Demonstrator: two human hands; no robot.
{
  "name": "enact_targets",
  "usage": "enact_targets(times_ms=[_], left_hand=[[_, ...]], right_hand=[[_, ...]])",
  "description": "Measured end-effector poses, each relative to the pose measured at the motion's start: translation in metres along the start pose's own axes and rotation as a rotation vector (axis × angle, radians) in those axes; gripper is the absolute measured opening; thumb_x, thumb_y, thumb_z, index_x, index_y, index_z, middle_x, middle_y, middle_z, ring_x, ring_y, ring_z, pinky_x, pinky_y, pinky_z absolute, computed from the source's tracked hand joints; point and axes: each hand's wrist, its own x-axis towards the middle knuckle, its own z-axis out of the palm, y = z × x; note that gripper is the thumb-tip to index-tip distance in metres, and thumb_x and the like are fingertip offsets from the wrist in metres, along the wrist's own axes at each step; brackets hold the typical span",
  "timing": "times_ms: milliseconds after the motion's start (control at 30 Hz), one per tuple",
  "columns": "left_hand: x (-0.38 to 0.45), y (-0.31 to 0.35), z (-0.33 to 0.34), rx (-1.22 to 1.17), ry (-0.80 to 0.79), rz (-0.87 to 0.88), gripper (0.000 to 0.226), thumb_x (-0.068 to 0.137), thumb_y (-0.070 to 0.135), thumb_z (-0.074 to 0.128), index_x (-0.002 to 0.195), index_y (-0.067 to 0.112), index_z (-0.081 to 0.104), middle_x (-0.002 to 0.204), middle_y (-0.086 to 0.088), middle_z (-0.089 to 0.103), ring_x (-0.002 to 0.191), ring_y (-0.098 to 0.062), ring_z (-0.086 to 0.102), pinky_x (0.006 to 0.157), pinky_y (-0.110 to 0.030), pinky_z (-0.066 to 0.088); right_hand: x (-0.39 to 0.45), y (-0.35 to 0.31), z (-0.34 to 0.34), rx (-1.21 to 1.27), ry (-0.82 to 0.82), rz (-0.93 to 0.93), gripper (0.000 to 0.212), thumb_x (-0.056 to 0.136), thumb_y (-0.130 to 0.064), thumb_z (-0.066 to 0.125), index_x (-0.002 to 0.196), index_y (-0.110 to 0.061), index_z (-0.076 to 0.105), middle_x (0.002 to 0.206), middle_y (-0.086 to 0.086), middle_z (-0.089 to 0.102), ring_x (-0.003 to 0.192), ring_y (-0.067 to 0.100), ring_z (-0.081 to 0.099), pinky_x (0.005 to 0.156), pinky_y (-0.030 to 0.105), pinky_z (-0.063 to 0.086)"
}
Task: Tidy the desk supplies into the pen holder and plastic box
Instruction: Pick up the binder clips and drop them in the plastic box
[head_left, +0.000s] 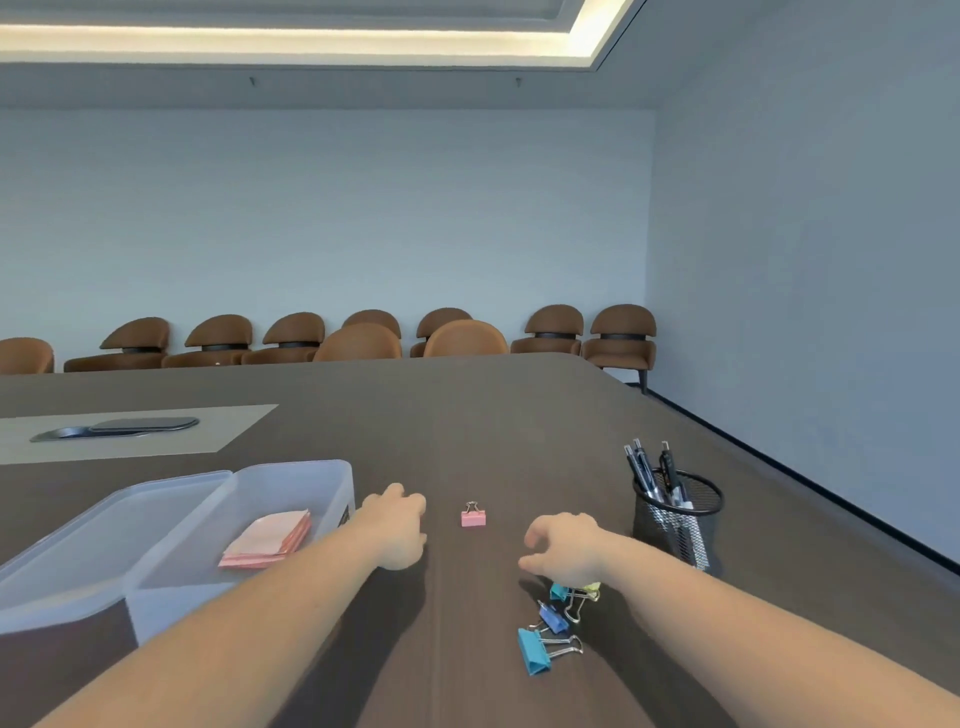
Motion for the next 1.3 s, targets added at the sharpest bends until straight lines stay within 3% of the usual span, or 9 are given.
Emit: enact_targets(times_ms=[133,200,300,467,600,800,1000,1133,1300], left_hand=[[0.011,0.0,0.031,-0.017,-0.077,-0.142,0.049,0.099,0.027,0.034,0.147,0.022,0.024,0.159,-0.008,0.01,0.144,-0.046,0.011,0.116,-0.051,0.025],[0.018,0.0,0.042,-0.011,-0.093,-0.226,0.051,0.097,0.02,0.034,0.147,0.023,0.022,0.159,-0.01,0.009,0.142,-0.046,0.02,0.112,-0.049,0.032],[0.023,0.003,0.048,-0.001,-0.078,-0.258,0.044,0.098,0.025,0.032,0.142,0.021,0.03,0.146,-0.011,0.031,0.132,-0.039,0.037,0.103,-0.045,0.04],[0.027,0.001,0.047,-0.011,0.046,-0.235,0.038,0.097,0.015,0.037,0.134,0.013,0.035,0.137,-0.012,0.035,0.128,-0.037,0.035,0.098,-0.044,0.042],[0.03,0.0,0.055,-0.047,0.129,-0.227,0.031,0.096,0.013,0.033,0.125,0.01,0.039,0.126,-0.015,0.043,0.118,-0.038,0.047,0.089,-0.041,0.043],[0.031,0.0,0.054,-0.192,0.234,-0.293,0.031,0.095,0.023,0.034,0.115,0.005,0.05,0.12,-0.013,0.058,0.112,-0.032,0.057,0.081,-0.035,0.043],[0.04,0.004,0.041,-0.471,0.305,-0.226,0.024,0.096,0.032,0.048,0.084,0.013,0.042,0.091,-0.011,0.062,0.079,-0.032,0.067,0.071,-0.035,0.045],[0.046,0.021,0.038,-0.667,0.24,-0.178,0.027,0.092,0.036,0.056,0.113,0.021,0.048,0.107,-0.004,0.052,0.053,-0.025,0.061,0.08,-0.036,0.057],[0.061,0.047,0.037,-0.492,0.114,0.001,0.061,0.086,0.048,0.061,0.141,0.032,0.038,0.131,-0.005,0.051,0.082,-0.026,0.066,0.088,-0.034,0.054]], right_hand=[[0.0,0.02,0.021,-0.025,0.086,0.017,0.041,0.092,-0.054,0.044,0.126,-0.032,0.05,0.135,0.003,0.043,0.131,0.027,0.036,0.108,0.049,0.031],[0.005,0.023,0.027,0.002,0.157,-0.005,0.035,0.093,-0.053,0.044,0.119,-0.031,0.051,0.13,0.002,0.045,0.127,0.025,0.038,0.105,0.046,0.033],[0.017,0.025,0.033,0.082,0.239,-0.047,0.027,0.094,-0.051,0.044,0.103,-0.027,0.053,0.119,0.003,0.054,0.118,0.024,0.044,0.098,0.039,0.039],[0.03,0.023,0.036,0.096,0.34,-0.115,0.04,0.098,-0.046,0.04,0.073,-0.017,0.051,0.083,0.002,0.061,0.088,0.023,0.055,0.074,0.033,0.043],[0.036,0.02,0.039,0.069,0.375,-0.108,0.045,0.098,-0.046,0.035,0.075,-0.012,0.055,0.075,-0.001,0.054,0.079,0.023,0.054,0.071,0.033,0.044],[0.036,0.023,0.04,0.187,0.55,-0.014,0.048,0.097,-0.05,0.037,0.062,-0.017,0.037,0.056,-0.005,0.043,0.069,0.026,0.055,0.063,0.03,0.04],[0.038,0.026,0.038,0.249,0.601,0.03,0.043,0.095,-0.052,0.04,0.066,-0.021,0.034,0.058,-0.005,0.049,0.068,0.029,0.054,0.064,0.032,0.042],[0.043,0.028,0.036,0.281,0.609,0.069,0.042,0.097,-0.048,0.04,0.068,-0.018,0.041,0.064,-0.002,0.055,0.074,0.03,0.058,0.067,0.032,0.045],[0.052,0.028,0.035,0.229,0.555,0.068,0.056,0.097,-0.051,0.037,0.053,-0.017,0.031,0.052,-0.003,0.04,0.063,0.026,0.047,0.059,0.03,0.038]])
